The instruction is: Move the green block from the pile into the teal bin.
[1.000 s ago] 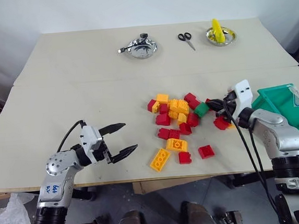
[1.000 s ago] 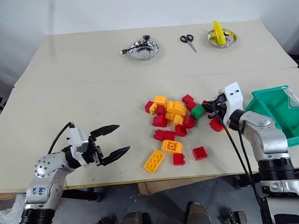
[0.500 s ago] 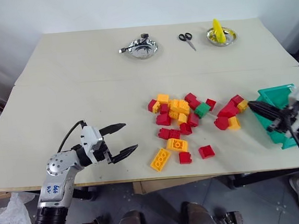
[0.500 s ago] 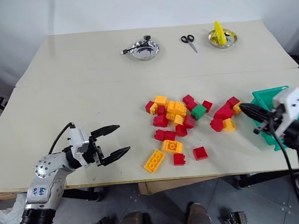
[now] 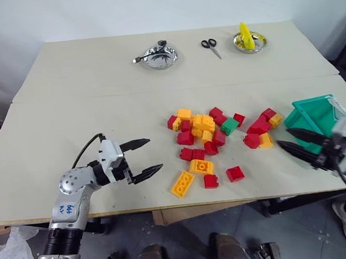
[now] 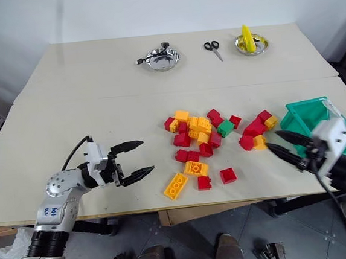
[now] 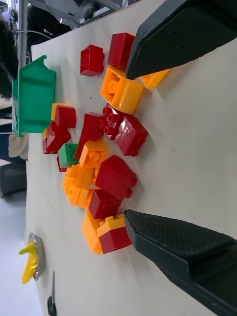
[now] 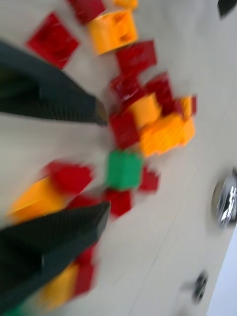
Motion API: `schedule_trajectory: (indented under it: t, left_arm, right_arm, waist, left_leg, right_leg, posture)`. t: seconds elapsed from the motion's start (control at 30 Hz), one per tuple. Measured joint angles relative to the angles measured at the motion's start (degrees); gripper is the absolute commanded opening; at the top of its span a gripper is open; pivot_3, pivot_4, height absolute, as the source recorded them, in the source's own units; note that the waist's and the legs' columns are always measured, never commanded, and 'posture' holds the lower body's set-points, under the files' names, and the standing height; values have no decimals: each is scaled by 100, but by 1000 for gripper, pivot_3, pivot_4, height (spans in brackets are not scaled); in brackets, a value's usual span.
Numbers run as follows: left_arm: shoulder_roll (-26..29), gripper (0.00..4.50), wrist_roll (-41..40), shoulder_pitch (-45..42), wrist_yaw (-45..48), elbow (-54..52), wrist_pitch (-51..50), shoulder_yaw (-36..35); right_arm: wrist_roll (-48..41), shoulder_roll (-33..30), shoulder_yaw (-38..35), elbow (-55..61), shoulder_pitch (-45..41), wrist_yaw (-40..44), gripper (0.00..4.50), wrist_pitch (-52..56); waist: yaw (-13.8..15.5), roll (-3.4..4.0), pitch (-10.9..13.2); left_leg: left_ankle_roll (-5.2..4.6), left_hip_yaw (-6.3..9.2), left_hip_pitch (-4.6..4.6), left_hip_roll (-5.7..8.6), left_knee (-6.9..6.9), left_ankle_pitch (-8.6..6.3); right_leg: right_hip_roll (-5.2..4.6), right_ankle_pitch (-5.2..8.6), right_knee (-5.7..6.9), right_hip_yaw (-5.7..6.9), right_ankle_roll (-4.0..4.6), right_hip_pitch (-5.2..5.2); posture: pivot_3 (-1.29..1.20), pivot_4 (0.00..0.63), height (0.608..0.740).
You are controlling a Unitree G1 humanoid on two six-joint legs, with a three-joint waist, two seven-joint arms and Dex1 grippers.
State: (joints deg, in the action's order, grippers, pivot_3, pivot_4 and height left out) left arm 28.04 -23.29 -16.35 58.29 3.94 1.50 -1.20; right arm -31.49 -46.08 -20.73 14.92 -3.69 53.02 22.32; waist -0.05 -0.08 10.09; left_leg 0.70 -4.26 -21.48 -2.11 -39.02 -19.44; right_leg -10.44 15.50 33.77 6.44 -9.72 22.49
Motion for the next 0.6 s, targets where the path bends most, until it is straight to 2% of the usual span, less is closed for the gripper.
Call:
schedule_trajectory:
  t: [0.07,0.1,0.33,0.47,0.6]
  left_arm:
    - [-16,4500,31,-24,-2,106,4,5]
    - [-19,4500,44,-21,-6,120,11,1]
    - [-90,4500,106,19,-143,99,58,-19]
    - [-111,4500,114,103,-229,66,78,-21]
    - [-155,4500,117,196,-336,-47,104,-31]
  right_arm:
    - [117,-177,461,-26,-473,-7,4287,314]
    - [175,-254,708,-111,-726,23,4450,431]
    - [1078,-76,2168,-1763,-2783,51,4450,890]
    - [1505,356,2661,-2636,-3238,33,4450,725]
    - [1934,534,2889,-3583,-3845,82,4450,467]
  waist:
    - [20,0,0]
    - [28,-2,1]
    - [-6,-2,1]
    - [-7,-2,1]
    - [-9,-2,1]
  left_leg:
    - [-1,2,-5,1,-2,0]
    - [-1,4,-6,1,-3,0]
    - [0,3,-11,1,-2,0]
    - [-1,2,-16,2,-1,0]
    - [-1,3,-15,1,-5,0]
  right_leg:
    - [-1,0,-2,3,0,0]
    - [-1,0,-3,5,0,0]
    - [0,0,-4,7,0,6]
    - [-1,0,-7,9,-1,6]
    - [-1,-1,-4,11,-1,5]
  posture:
    - [0,150,740]
    - [0,150,740]
    - [0,150,740]
    - [0,150,740]
    - [0,150,740]
